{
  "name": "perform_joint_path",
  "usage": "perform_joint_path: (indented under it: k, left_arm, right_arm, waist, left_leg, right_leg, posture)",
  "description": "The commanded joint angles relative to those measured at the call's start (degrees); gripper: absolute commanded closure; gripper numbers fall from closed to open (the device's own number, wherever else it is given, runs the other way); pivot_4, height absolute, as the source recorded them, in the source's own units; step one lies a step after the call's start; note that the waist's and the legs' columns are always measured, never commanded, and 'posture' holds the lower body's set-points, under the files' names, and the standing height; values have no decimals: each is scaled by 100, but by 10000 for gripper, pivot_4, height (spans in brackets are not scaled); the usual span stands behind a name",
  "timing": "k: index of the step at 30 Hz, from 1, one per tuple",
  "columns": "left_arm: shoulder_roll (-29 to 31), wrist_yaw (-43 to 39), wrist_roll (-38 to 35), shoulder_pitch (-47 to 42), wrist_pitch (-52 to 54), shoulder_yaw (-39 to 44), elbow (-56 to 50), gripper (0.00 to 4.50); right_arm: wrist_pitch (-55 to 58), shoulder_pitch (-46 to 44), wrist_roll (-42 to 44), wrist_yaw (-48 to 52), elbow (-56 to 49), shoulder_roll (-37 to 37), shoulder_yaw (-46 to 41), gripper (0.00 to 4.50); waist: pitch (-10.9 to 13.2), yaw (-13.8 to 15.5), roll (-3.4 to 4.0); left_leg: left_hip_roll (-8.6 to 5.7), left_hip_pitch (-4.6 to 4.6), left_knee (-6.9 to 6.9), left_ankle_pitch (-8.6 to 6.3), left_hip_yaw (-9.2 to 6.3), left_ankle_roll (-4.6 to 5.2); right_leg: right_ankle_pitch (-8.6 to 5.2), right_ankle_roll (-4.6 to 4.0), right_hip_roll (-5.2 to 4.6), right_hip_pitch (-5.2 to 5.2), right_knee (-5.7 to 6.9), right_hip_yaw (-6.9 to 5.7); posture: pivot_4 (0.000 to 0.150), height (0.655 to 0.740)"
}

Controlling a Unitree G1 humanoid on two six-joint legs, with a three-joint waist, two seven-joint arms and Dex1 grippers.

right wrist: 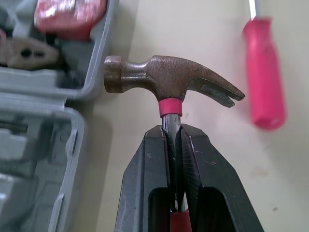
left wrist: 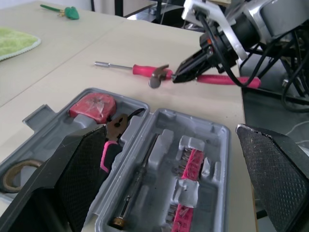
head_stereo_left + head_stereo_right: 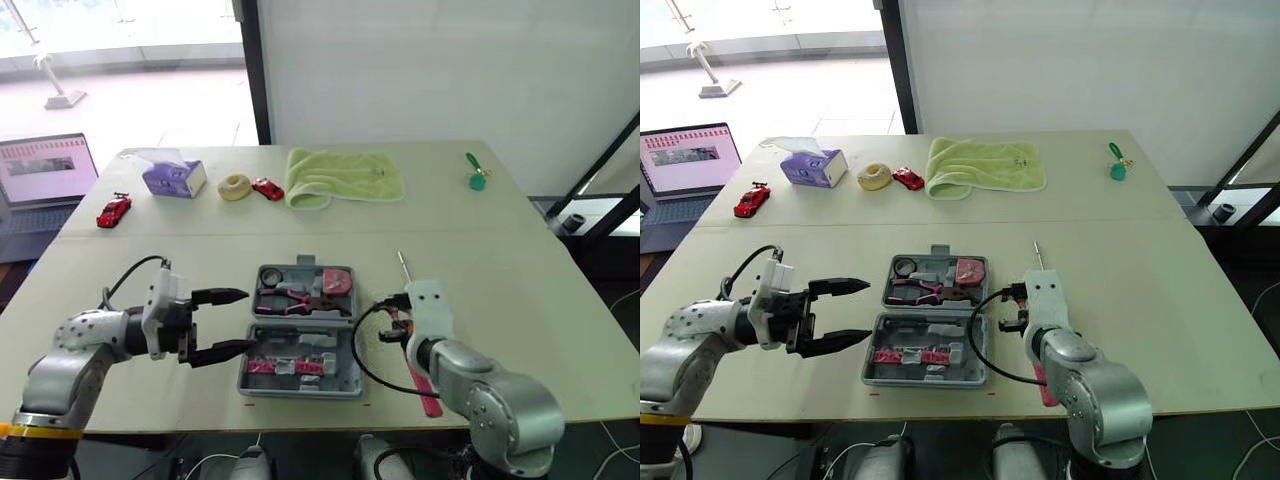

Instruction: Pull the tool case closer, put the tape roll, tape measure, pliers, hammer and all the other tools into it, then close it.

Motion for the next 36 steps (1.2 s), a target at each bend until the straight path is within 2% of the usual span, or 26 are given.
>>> perform_joint_path:
  k: [1,7,15,18,22,24,27,28,30,31,32,34,36]
  left_arm:
    - [81,-44,-13,-55,-61,71,-57,0]
    - [108,14,-28,-64,6,99,-150,0]
    - [170,87,-66,11,62,157,-267,0]
    - [187,109,-85,36,71,161,-296,0]
    - [191,139,-110,67,93,167,-337,0]
    - [178,172,-132,66,132,173,-361,0]
    - [163,221,-159,60,172,176,-378,0]
    - [159,226,-160,68,169,165,-374,0]
    - [154,163,-161,120,136,115,-347,0]
    - [144,108,-186,144,129,87,-341,0]
    - [145,44,-204,168,123,58,-335,0]
    - [157,-108,-215,209,68,29,-316,0]
    - [182,-236,-203,216,24,32,-279,0]
  right_arm:
    - [-826,174,-140,45,328,-138,280,44636]
    - [-1937,379,-323,195,1193,-435,444,44636]
    - [-2026,644,-349,145,1468,-127,360,44636]
    - [-1978,652,-339,98,1288,71,160,32029]
    - [-1694,526,-322,124,769,115,-95,11613]
    - [-1222,323,-267,200,184,39,-353,1862]
    - [-504,-48,-139,433,-442,-70,-744,841]
    - [-92,-347,82,805,-679,-387,-929,841]
    - [365,-1034,972,2116,-883,-1882,-789,841]
    - [123,-1353,1309,2825,-828,-2895,-355,841]
    - [-227,-1596,1459,3354,-669,-3703,63,841]
    - [-1741,-1971,1109,4455,-300,-5180,1141,841]
    - [-3290,-2119,523,5315,105,-6018,1882,841]
  waist:
    - [0,3,0]
    - [1,0,-2]
    - [-5,8,-12]
    - [-5,9,-12]
    - [-5,22,-11]
    - [-2,22,-9]
    - [-2,11,-10]
    - [-2,9,-9]
    - [7,4,0]
    - [11,8,6]
    - [17,10,11]
    - [16,10,-4]
    - [17,11,-25]
  left_leg:
    - [0,0,0,0,0,0]
    - [0,0,0,0,1,0]
    - [1,1,1,0,0,0]
    - [1,1,0,0,-1,0]
    - [0,0,0,0,-1,0]
    - [0,-2,1,0,0,0]
    - [0,-2,1,0,-1,0]
    - [1,-1,0,0,-2,0]
    - [1,-2,3,0,-2,0]
    - [-3,-2,2,0,9,0]
    - [-3,-2,5,0,9,0]
    - [-2,3,-2,-1,13,2]
    - [7,5,-9,-9,2,17]
  right_leg:
    - [0,0,1,0,0,0]
    - [0,0,0,1,-1,0]
    - [0,1,1,2,0,0]
    - [0,0,1,3,-1,0]
    - [0,0,0,2,-1,0]
    - [0,0,-2,2,-2,0]
    - [0,0,-1,0,-1,-1]
    - [0,0,1,0,-1,-1]
    - [0,0,1,0,-2,0]
    - [0,-1,-8,-1,-3,6]
    - [-4,-7,-8,3,-8,4]
    - [-12,-14,-10,4,-13,3]
    - [-15,-11,5,6,-16,-6]
  posture:
    - [1500,7400]
    - [1500,7400]
    - [1500,7400]
    - [1500,7400]
    - [1500,7400]
    - [1500,7400]
    - [1500,7400]
    - [1500,7400]
    - [1500,7400]
    - [1500,7400]
    - [1500,7400]
    - [1500,7400]
    - [1500,7400]
